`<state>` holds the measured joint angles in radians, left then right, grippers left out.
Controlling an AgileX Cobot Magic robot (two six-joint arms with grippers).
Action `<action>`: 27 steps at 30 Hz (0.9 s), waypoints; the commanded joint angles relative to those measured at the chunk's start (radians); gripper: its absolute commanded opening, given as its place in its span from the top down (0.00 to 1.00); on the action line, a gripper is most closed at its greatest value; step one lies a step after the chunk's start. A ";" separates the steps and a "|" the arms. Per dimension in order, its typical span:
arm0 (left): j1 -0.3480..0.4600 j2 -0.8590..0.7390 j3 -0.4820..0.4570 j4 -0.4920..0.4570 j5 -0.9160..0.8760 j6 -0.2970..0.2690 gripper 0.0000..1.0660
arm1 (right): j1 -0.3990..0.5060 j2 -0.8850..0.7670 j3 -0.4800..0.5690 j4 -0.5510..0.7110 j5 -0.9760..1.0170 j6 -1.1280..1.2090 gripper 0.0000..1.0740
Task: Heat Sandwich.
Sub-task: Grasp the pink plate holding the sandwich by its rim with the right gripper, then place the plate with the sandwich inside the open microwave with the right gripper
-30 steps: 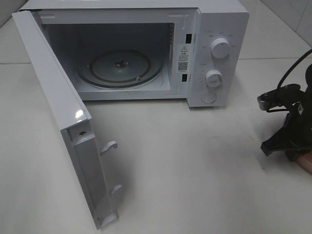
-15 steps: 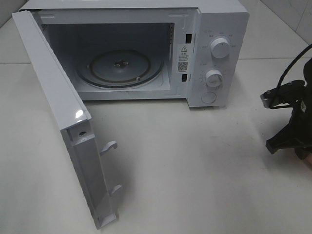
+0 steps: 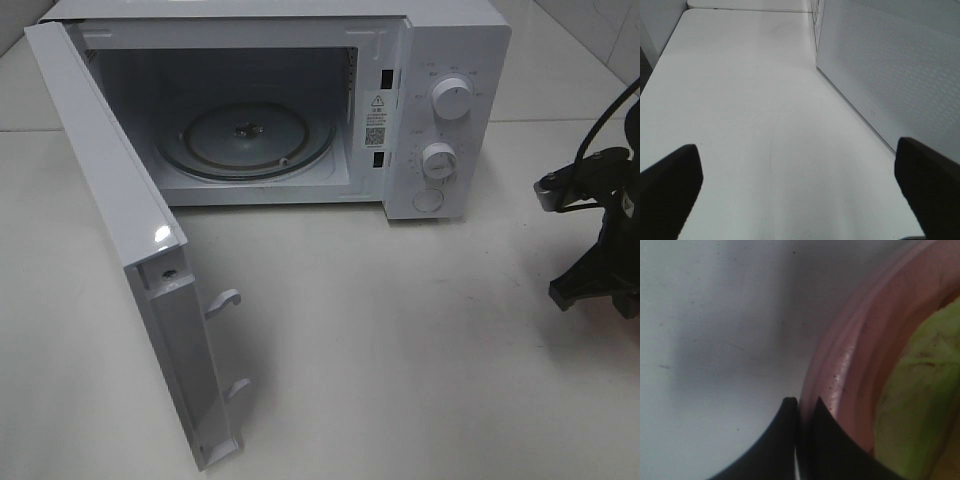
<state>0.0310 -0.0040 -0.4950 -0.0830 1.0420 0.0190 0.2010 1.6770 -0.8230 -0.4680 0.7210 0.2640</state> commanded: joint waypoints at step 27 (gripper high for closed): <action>0.003 -0.023 0.001 -0.005 -0.006 0.002 0.05 | 0.374 -0.271 0.001 0.000 0.338 -0.006 0.99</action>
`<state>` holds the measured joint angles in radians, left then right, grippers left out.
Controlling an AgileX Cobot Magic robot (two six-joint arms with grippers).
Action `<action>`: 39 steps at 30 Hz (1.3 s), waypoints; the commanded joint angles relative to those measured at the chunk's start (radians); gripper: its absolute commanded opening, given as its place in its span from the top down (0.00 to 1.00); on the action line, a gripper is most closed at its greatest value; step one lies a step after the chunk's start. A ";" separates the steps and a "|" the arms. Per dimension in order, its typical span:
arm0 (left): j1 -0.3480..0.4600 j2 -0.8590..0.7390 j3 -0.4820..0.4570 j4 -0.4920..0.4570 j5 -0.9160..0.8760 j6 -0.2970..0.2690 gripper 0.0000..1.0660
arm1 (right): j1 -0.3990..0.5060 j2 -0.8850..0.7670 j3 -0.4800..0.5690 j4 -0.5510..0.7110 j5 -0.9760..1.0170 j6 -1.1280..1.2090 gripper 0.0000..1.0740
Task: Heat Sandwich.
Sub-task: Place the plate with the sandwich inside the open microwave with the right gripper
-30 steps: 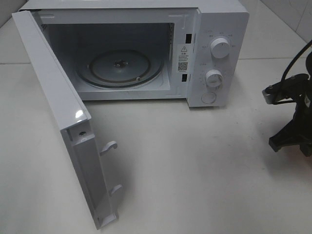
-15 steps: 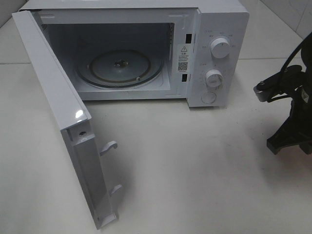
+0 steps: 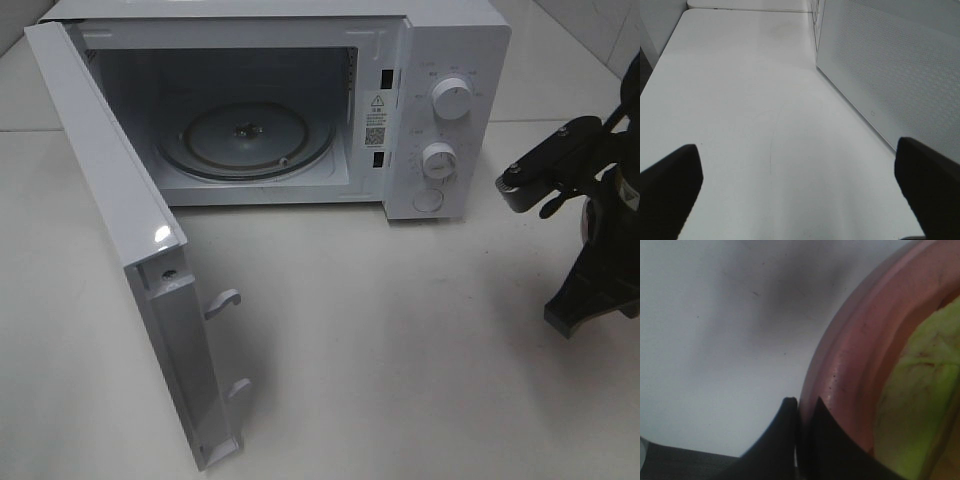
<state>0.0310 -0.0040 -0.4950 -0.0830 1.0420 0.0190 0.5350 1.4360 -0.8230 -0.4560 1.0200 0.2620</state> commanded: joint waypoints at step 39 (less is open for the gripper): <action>0.003 -0.023 0.001 -0.005 -0.006 0.002 0.05 | 0.620 -0.179 0.086 0.075 0.110 -0.051 0.99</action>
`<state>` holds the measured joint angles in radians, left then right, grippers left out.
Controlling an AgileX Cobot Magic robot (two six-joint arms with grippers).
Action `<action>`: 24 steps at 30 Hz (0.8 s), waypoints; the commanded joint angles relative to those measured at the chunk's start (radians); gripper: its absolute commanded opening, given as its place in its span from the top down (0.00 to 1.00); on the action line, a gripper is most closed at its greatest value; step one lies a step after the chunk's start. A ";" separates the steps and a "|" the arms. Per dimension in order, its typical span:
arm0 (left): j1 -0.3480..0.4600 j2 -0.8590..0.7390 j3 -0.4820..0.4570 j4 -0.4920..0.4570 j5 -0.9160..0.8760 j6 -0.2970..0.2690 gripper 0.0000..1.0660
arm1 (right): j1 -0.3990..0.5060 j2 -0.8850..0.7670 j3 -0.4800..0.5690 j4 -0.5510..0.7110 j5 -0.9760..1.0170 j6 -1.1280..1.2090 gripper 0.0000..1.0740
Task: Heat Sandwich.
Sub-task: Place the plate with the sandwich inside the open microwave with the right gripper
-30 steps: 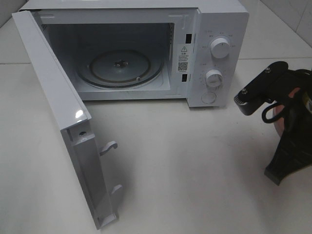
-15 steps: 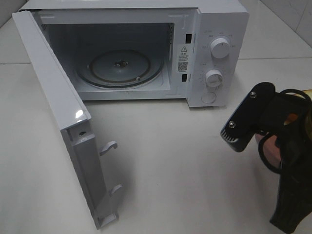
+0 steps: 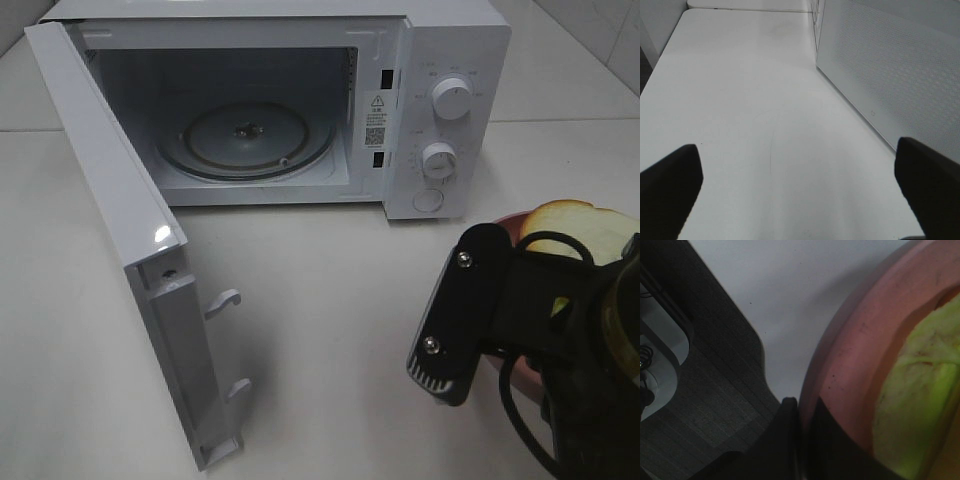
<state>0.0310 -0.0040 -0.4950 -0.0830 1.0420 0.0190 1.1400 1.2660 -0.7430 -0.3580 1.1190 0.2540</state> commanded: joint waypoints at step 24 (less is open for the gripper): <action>0.003 -0.023 0.001 -0.005 -0.006 0.002 0.05 | 0.015 -0.009 0.006 -0.024 -0.165 -0.624 0.98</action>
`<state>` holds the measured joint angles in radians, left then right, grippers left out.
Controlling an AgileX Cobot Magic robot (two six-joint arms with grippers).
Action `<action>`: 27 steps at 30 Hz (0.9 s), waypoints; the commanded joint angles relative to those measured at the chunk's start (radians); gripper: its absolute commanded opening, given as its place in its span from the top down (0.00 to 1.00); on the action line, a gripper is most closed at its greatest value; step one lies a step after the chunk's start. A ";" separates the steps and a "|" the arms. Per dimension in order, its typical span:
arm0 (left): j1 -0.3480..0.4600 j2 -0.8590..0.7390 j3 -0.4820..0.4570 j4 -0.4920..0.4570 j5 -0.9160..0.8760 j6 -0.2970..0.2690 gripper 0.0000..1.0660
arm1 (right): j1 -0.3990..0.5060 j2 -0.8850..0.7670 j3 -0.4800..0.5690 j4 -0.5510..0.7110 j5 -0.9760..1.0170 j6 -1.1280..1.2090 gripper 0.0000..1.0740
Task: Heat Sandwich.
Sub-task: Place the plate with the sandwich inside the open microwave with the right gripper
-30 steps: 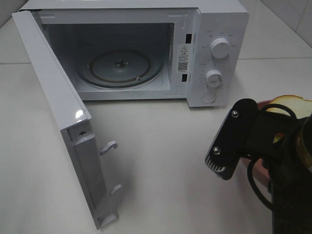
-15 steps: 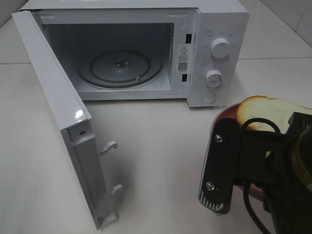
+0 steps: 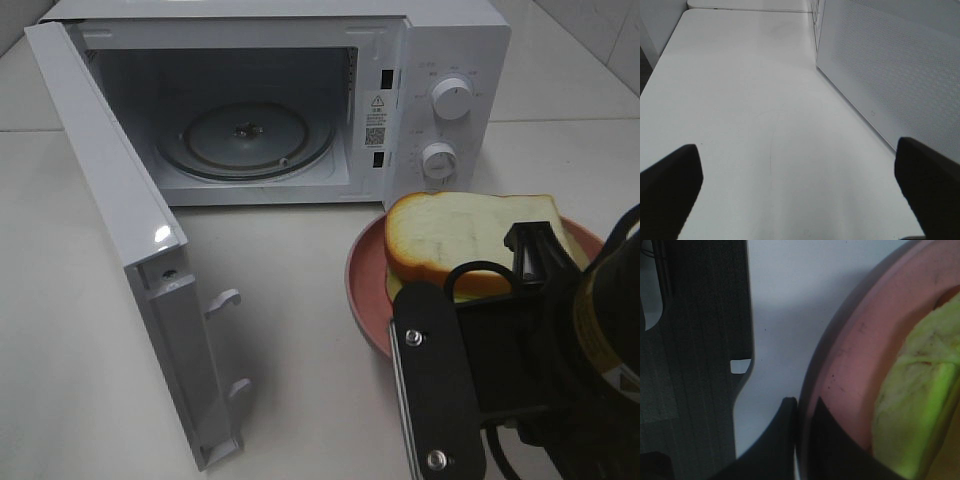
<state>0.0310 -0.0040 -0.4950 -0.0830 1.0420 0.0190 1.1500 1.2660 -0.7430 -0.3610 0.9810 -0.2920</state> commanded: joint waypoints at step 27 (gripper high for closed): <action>0.003 -0.023 0.001 -0.005 -0.006 0.002 0.05 | -0.214 -0.009 0.006 0.005 -0.253 -0.552 0.98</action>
<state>0.0310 -0.0040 -0.4950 -0.0830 1.0420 0.0190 0.9800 1.2660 -0.7390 -0.3700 0.7810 -0.7460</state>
